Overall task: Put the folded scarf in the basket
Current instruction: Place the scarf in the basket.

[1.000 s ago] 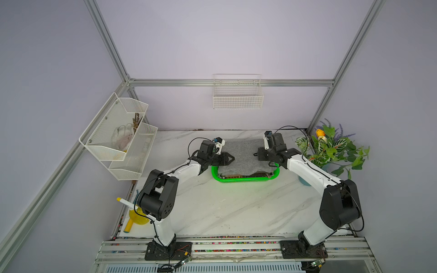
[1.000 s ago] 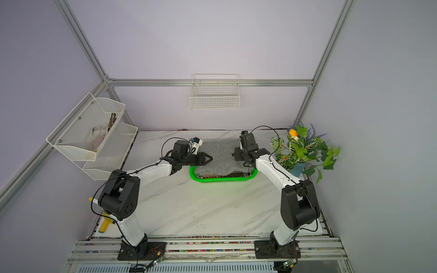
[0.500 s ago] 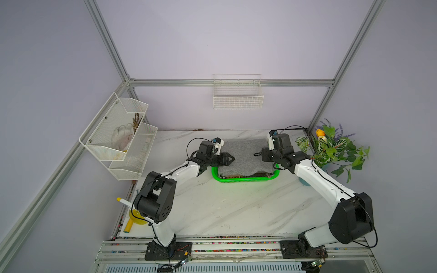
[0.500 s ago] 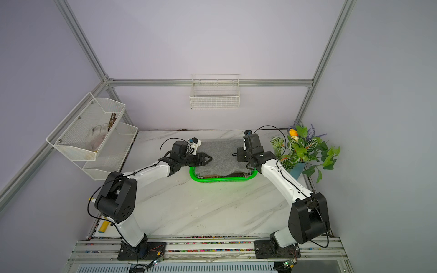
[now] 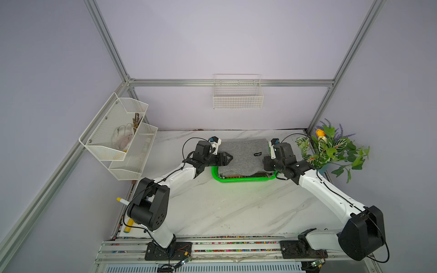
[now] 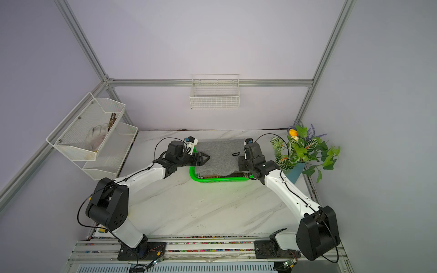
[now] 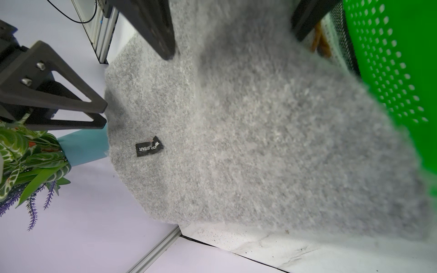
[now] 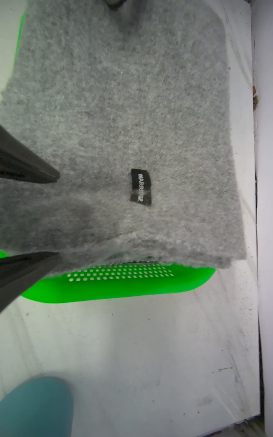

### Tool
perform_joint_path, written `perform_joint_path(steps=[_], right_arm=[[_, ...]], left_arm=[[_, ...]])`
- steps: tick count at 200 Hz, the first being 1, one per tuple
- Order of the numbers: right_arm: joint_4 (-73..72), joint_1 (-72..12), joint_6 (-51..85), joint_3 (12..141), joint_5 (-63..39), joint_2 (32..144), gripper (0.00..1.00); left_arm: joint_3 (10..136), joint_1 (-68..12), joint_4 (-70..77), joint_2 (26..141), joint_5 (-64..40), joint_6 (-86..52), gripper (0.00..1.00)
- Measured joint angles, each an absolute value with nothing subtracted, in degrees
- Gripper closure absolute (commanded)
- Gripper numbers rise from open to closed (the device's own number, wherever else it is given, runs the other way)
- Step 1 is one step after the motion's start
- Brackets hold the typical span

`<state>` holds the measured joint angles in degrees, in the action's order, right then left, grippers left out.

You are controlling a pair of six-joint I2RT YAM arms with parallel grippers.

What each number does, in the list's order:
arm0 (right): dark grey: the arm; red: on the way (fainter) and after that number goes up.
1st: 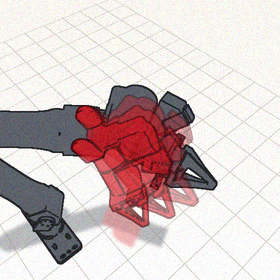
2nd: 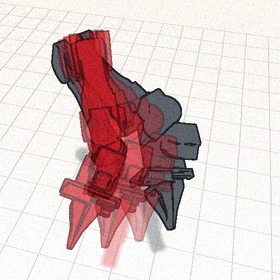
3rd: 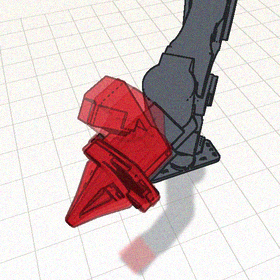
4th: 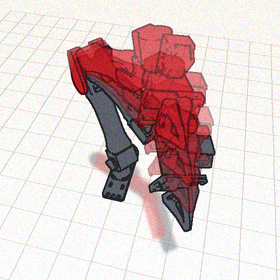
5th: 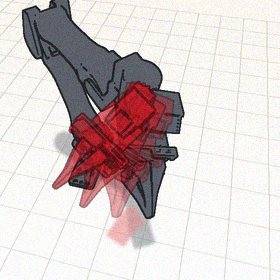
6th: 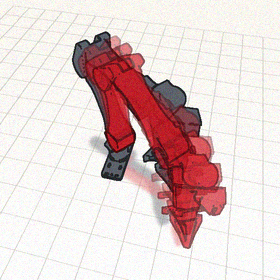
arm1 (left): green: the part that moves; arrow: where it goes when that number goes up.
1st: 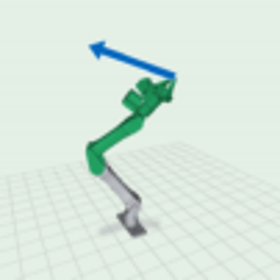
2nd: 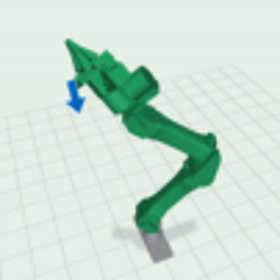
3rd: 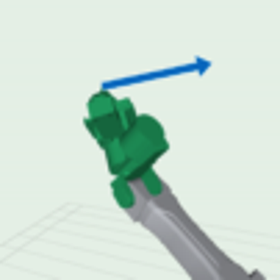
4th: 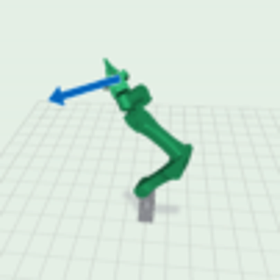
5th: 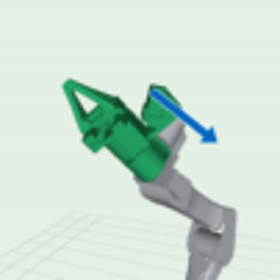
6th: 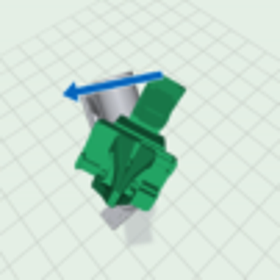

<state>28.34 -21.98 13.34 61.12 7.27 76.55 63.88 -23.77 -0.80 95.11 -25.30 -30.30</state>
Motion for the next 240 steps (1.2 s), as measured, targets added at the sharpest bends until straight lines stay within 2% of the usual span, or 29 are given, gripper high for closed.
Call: perform_joint_path(steps=[51,72,89,123,150,162,186,213,240], right_arm=[[28.21,-22.04,14.33,58.13,8.05,73.14,0.49],[27.92,-22.04,14.50,56.40,7.81,72.88,0.53],[27.86,-22.04,14.70,55.92,7.46,73.63,0.60],[27.42,-22.04,14.94,55.92,7.14,74.06,0.85],[26.65,-22.04,14.90,55.79,7.46,72.88,0.93],[26.52,-22.04,14.66,55.77,7.94,71.79,1.00],[26.00,-22.04,14.33,55.77,8.80,70.48,1.00],[25.71,-22.13,13.85,55.79,10.55,70.52,1.00],[25.39,-22.26,13.87,55.79,14.57,72.51,1.00]], left_arm=[[58.83,-23.57,-0.14,91.29,-24.84,-30.35,0.30],[56.62,-23.57,0.62,90.28,-25.10,-30.39,0.31],[55.72,-23.57,1.37,90.21,-25.28,-30.46,0.31],[54.61,-23.57,2.50,89.95,-25.28,-30.61,0.32],[54.46,-23.57,2.59,89.01,-25.39,-30.83,0.37],[54.46,-23.57,2.98,88.62,-25.65,-30.92,0.38],[54.46,-23.59,3.62,88.47,-26.30,-30.92,0.40],[54.39,-23.59,3.79,88.47,-26.85,-30.96,0.51],[52.38,-23.59,5.78,88.47,-27.29,-31.22,0.52]])
